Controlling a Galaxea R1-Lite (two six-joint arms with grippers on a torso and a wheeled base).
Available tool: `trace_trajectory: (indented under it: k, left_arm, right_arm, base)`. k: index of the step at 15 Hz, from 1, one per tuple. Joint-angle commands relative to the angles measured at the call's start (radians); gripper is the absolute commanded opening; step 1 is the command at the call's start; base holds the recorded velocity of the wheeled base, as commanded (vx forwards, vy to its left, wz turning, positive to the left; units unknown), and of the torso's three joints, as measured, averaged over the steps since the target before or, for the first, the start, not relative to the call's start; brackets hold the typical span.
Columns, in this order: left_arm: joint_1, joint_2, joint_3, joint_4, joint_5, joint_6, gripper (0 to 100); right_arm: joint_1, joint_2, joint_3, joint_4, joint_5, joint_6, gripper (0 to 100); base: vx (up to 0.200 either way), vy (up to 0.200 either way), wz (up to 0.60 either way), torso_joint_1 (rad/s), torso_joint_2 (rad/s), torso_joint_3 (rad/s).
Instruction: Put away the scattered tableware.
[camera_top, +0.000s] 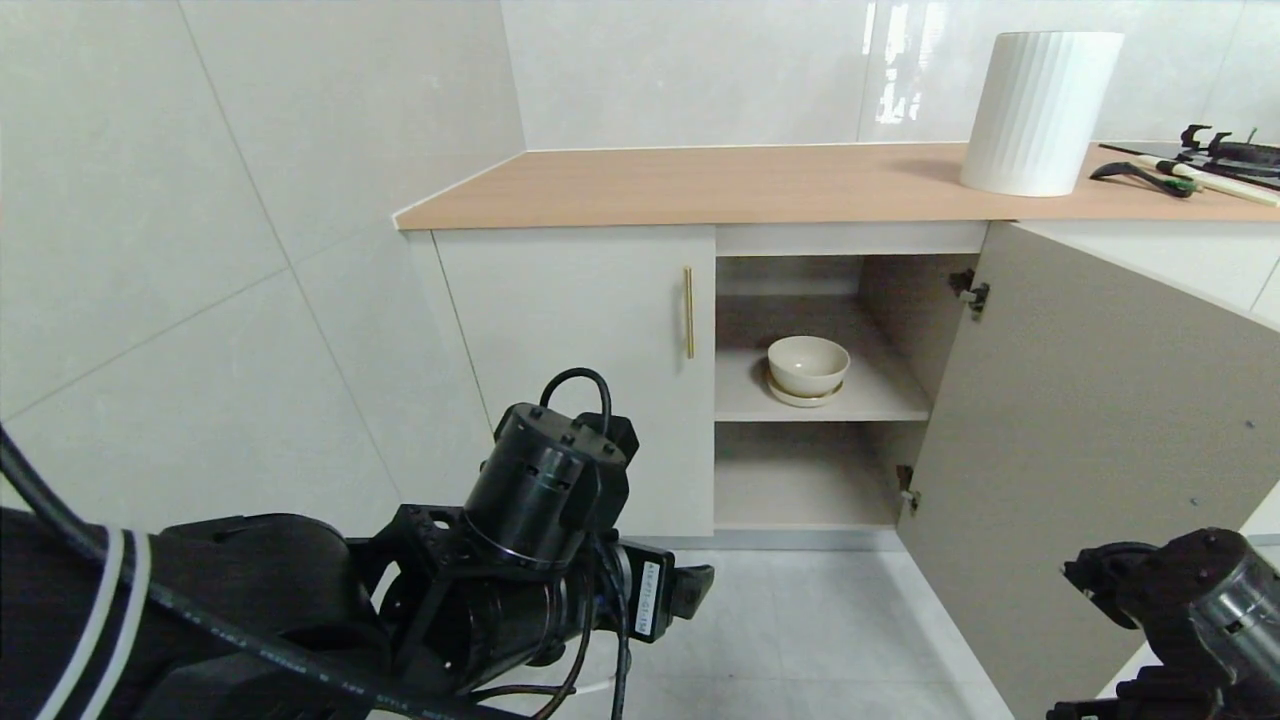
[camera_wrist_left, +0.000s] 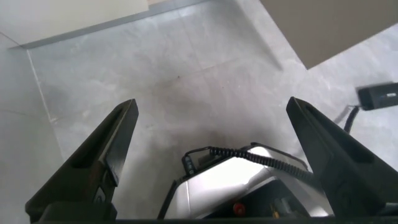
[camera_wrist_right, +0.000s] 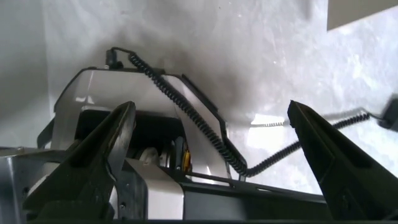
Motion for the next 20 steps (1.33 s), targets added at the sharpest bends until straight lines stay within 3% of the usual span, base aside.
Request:
trace_trajectory:
  k: [1, 3, 10, 15, 20]
  left_arm:
    - [0.000, 0.007, 0.001, -0.001, 0.002, 0.000, 100]
    - [0.000, 0.010, -0.001, -0.001, 0.002, 0.000, 100]
    - [0.000, 0.010, -0.001, -0.001, 0.019, 0.001, 100]
    - [0.000, 0.008, -0.001, -0.002, 0.019, 0.001, 100]
    - [0.000, 0.005, -0.001, -0.001, 0.019, 0.001, 100]
  right_arm:
    - [0.001, 0.015, 0.005, -0.001, -0.001, 0.000, 100]
    - [0.001, 0.012, 0.005, 0.001, -0.001, 0.000, 100]
    - [-0.010, 0.014, 0.005, 0.002, -0.006, 0.011, 100]
    - [-0.203, 0.090, -0.013, 0.025, 0.001, -0.009, 100]
    - [-0.398, 0.101, -0.115, 0.223, -0.006, -0.064, 100]
  base:
    - [0.000, 0.000, 0.00, 0.000, 0.00, 0.000]
    - [0.000, 0.000, 0.00, 0.000, 0.00, 0.000]
    - [0.000, -0.200, 0.00, 0.002, 0.00, 0.003]
    - [0.000, -0.200, 0.00, 0.002, 0.00, 0.005]
    - [0.000, -0.200, 0.00, 0.005, 0.00, 0.003]
